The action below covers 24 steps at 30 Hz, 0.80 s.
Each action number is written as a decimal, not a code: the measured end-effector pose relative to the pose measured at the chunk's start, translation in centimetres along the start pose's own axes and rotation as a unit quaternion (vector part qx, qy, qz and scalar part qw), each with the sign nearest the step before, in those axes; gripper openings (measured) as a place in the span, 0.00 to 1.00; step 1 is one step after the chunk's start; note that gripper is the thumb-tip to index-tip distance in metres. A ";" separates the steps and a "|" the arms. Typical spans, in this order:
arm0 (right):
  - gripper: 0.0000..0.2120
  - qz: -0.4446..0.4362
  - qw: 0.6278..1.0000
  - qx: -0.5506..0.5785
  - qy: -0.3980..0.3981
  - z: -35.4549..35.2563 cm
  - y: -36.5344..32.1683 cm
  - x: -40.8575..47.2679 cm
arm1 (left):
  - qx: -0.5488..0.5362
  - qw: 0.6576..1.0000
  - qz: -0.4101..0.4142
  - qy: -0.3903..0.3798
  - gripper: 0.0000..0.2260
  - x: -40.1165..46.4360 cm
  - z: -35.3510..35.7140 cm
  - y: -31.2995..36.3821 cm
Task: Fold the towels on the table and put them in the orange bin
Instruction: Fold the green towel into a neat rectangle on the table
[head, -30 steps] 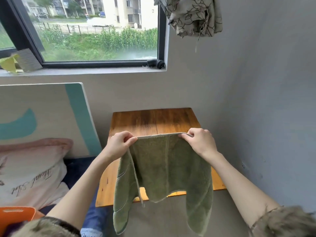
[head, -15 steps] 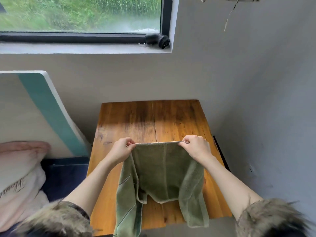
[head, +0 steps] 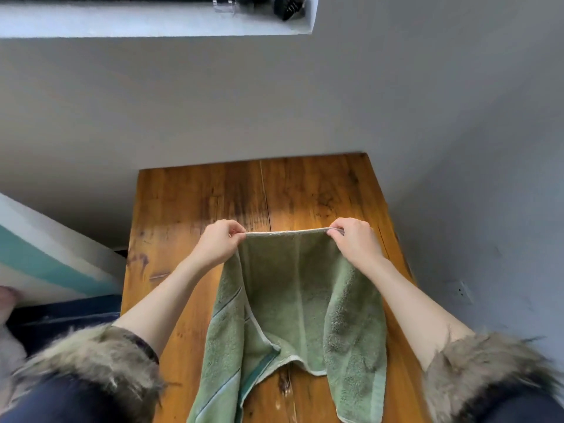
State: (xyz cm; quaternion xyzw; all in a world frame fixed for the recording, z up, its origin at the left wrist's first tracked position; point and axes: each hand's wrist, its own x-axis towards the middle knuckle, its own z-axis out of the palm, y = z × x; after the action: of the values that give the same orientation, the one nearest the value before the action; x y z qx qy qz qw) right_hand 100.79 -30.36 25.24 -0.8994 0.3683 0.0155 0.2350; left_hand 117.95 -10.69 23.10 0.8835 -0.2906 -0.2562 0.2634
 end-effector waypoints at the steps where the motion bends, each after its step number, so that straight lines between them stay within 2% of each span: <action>1: 0.11 -0.001 1.000 0.007 0.002 0.3 0.2 1.1 | -0.001 1.000 -0.003 0.011 0.06 1.0 0.2 -0.1; 5: 0.12 0.023 0.997 0.049 0.052 2.4 1.1 3.3 | -0.036 0.994 -0.049 0.089 0.08 2.9 1.7 -1.0; 7: 0.14 0.017 0.995 0.081 0.059 4.0 1.4 2.5 | -0.029 0.992 -0.068 0.104 0.10 2.0 3.0 -1.6; 9: 0.16 -0.034 0.996 0.078 0.009 6.4 1.5 0.6 | -0.009 0.994 -0.048 0.097 0.11 -0.3 5.0 -2.1; 13: 0.21 -0.151 0.983 0.042 -0.098 11.4 1.0 -3.2 | 0.115 0.989 0.088 0.042 0.09 -6.2 9.0 -2.7; 16: 0.25 -0.162 0.977 -0.011 -0.141 14.5 1.1 -4.7 | 0.160 0.982 0.099 -0.010 0.07 -8.9 10.8 -3.9; 18: 0.29 -0.146 0.975 -0.065 -0.157 16.0 1.6 -5.5 | 0.172 0.981 0.082 -0.031 0.14 -10.0 11.6 -5.0; 22: 0.35 -0.150 0.963 -0.153 -0.164 17.6 3.0 -6.4 | 0.166 0.983 0.046 -0.064 0.34 -11.9 12.8 -6.2; 24: 0.35 -0.153 0.960 -0.167 -0.165 17.9 3.1 -6.4 | 0.173 0.982 0.051 -0.056 0.32 -12.5 13.2 -6.5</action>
State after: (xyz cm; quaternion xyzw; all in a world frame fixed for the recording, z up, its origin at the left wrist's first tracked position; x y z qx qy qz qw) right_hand 96.67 -20.36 9.37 -0.9563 0.1750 0.1890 0.1386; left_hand 103.68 -2.26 13.17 0.8843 -0.3891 -0.2370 0.1023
